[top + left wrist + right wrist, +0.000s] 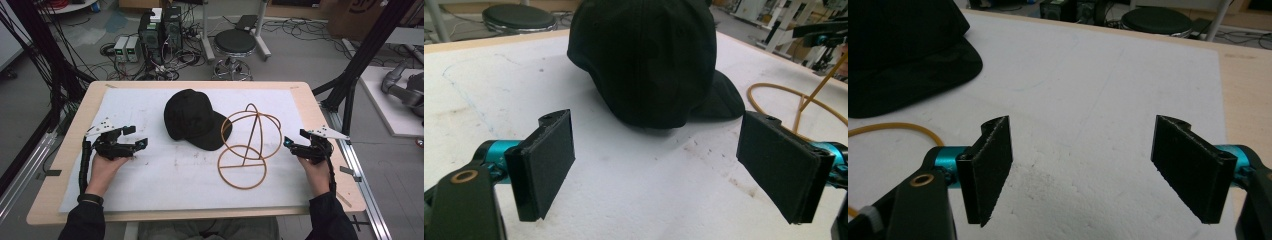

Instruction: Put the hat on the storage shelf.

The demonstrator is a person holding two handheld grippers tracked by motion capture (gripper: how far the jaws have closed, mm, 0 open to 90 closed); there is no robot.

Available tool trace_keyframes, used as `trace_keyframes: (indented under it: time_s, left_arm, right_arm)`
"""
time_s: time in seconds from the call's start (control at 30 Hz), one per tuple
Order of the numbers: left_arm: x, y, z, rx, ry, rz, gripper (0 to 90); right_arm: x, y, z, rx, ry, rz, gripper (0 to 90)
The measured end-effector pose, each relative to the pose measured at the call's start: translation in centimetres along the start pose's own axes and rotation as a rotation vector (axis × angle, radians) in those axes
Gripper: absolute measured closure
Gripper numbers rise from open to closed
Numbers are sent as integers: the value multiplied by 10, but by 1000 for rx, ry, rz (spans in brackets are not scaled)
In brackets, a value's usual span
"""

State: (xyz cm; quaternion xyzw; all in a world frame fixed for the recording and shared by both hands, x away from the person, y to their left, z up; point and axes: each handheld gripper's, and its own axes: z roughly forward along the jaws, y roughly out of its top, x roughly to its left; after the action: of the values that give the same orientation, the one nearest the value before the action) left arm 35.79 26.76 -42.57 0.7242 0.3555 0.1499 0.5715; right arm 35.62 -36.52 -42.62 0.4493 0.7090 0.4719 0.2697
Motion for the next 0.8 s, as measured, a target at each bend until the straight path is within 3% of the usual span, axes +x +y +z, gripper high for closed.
trace_keyframes:
  time_s: [0.17,0.23,0.33,0.4,0.57,0.67,0.7,0.8]
  left_arm:
    - [-2,1,0,-17,-35,-17,156]
    - [-5,0,4,8,-36,8,156]
    - [-7,4,8,5,-19,25,155]
    - [-8,10,10,-24,-1,31,149]
    - [-8,26,15,-17,20,37,143]
    - [-7,35,21,-20,12,50,151]
    - [-6,40,29,9,19,63,154]
    - [-1,47,42,33,-3,51,156]
  right_arm:
    - [-2,2,-2,-6,-5,-2,265]
    - [-2,2,-2,-17,-4,-1,265]
    - [-3,2,-4,-17,-8,9,265]
    - [-3,2,-4,-12,-8,9,265]
    - [0,3,-9,-30,-9,3,267]
    - [-1,3,-9,-31,-6,6,267]
    - [0,2,-9,-27,-2,8,269]
    - [1,2,-8,-22,6,5,275]
